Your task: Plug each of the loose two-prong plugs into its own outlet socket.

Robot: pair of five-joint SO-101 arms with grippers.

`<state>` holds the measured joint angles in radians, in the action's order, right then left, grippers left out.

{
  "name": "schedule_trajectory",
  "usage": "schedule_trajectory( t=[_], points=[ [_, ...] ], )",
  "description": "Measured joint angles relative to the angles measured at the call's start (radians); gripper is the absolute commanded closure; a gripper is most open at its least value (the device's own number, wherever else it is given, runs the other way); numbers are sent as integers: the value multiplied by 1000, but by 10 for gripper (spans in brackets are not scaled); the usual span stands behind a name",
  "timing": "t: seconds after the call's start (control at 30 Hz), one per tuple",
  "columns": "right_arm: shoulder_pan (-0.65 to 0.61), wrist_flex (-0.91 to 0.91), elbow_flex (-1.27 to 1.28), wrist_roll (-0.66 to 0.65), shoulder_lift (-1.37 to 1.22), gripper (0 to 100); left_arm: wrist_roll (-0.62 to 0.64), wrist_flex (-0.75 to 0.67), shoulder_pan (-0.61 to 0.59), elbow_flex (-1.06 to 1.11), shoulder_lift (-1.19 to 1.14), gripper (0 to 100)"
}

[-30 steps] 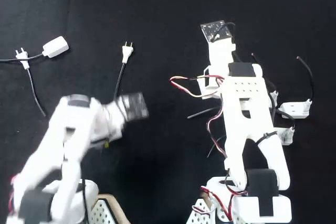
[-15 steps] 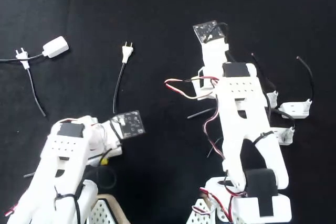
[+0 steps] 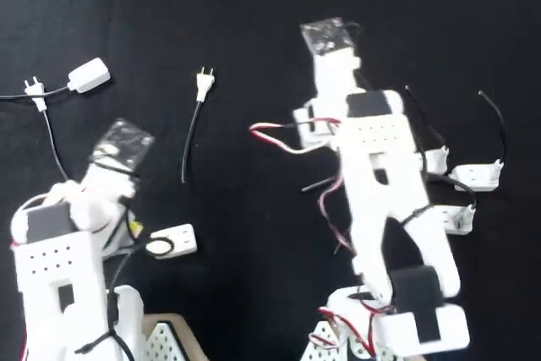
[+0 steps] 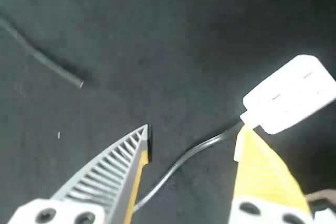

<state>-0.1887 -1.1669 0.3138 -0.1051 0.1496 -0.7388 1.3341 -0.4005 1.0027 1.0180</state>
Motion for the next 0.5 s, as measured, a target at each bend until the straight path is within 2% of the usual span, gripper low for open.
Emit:
schedule_trajectory(
  t=[0.23, 0.5],
  points=[
    [-226, -78, -249, 11, -285, 796, 207, -121, -259, 143, 74, 734],
    [-310, -84, -629, 204, -591, 773, 227, -229, -281, 397, 172, 734]
  ],
)
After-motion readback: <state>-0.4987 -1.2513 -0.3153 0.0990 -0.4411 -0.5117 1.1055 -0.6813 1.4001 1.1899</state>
